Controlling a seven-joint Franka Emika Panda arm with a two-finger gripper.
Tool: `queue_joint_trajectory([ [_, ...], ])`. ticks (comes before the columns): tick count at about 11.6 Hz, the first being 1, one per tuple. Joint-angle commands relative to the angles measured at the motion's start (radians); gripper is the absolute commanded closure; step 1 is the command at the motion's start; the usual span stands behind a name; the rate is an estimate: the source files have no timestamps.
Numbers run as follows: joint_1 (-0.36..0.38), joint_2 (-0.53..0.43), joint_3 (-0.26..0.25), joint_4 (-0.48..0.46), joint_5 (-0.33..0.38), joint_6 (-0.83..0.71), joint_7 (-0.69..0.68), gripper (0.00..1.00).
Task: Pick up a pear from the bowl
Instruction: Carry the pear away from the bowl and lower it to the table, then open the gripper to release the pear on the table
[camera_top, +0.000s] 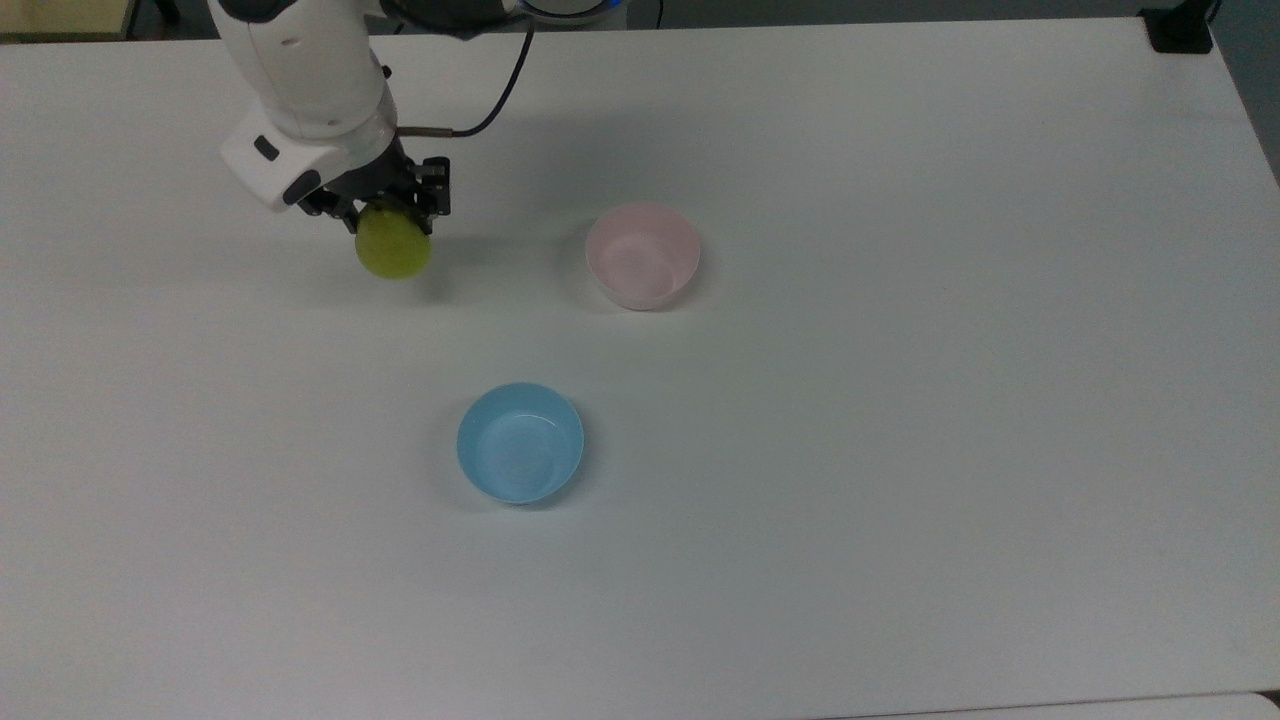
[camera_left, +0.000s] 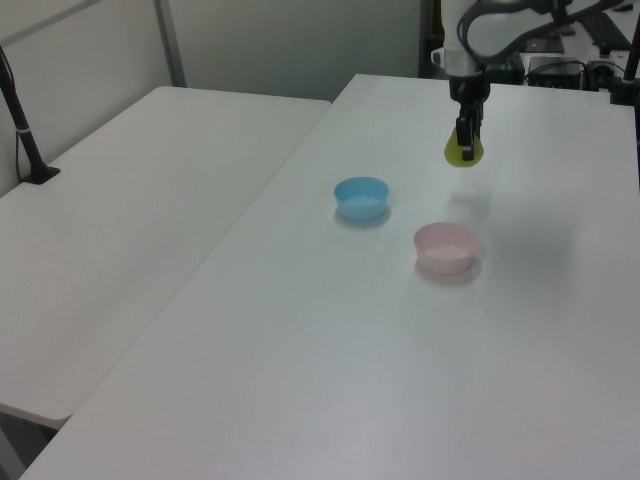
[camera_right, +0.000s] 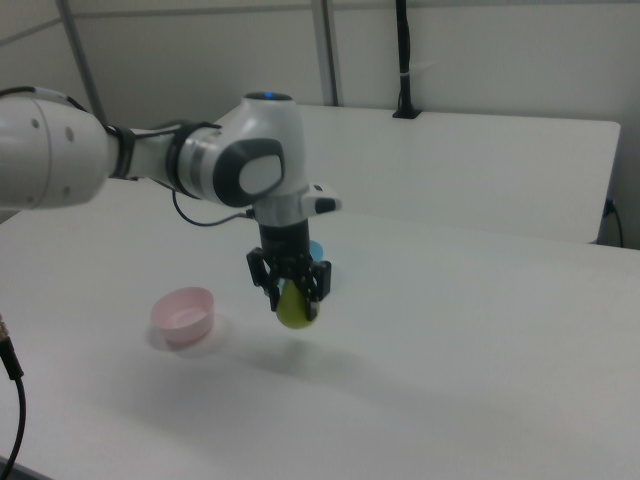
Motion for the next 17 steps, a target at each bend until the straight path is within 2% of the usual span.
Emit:
queue_joint_trajectory([
  [1, -0.026, 0.019, -0.001, -0.025, -0.016, 0.033, -0.033, 0.57],
  [4, -0.032, 0.068, -0.001, -0.032, -0.019, 0.063, -0.031, 0.53],
  [7, -0.043, 0.063, -0.001, -0.031, -0.027, 0.063, -0.031, 0.27],
  [8, -0.041, 0.062, -0.001, -0.031, -0.027, 0.059, -0.030, 0.24],
  [9, -0.041, 0.054, -0.002, -0.029, -0.027, 0.054, -0.021, 0.00],
  [12, -0.025, -0.012, -0.001, -0.010, -0.029, -0.001, -0.016, 0.00],
  [14, -0.008, -0.056, 0.007, 0.050, -0.026, -0.079, 0.014, 0.00],
  [17, 0.098, -0.111, 0.007, 0.122, -0.021, -0.163, 0.146, 0.00],
])
